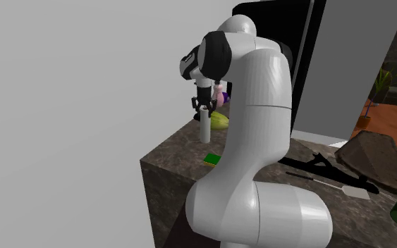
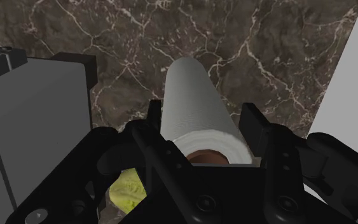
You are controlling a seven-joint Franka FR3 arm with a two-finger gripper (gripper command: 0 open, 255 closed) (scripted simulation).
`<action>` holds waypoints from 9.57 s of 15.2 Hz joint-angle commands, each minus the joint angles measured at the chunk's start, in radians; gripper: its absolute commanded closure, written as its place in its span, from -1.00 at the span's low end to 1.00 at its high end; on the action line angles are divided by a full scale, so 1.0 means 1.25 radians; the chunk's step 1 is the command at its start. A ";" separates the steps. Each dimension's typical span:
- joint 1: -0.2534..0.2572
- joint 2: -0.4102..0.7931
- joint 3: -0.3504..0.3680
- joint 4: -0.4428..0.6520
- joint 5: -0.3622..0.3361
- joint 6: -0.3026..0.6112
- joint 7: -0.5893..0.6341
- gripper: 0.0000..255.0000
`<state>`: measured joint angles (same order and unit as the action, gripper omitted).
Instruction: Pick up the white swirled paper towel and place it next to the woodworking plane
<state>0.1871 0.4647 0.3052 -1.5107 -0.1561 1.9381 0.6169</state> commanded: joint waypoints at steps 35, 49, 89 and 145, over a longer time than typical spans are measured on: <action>0.031 0.015 0.007 0.350 0.002 -0.333 -0.016 1.00; -0.140 -0.315 -0.041 -0.022 0.100 -0.275 -0.203 1.00; -0.401 -0.586 -0.430 -0.195 0.062 -0.355 -0.852 1.00; -0.411 -0.565 -0.454 -0.687 0.049 0.158 -0.841 -1.00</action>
<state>-0.3263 -0.2421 -0.2625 -2.3697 -0.0946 2.1354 -0.4341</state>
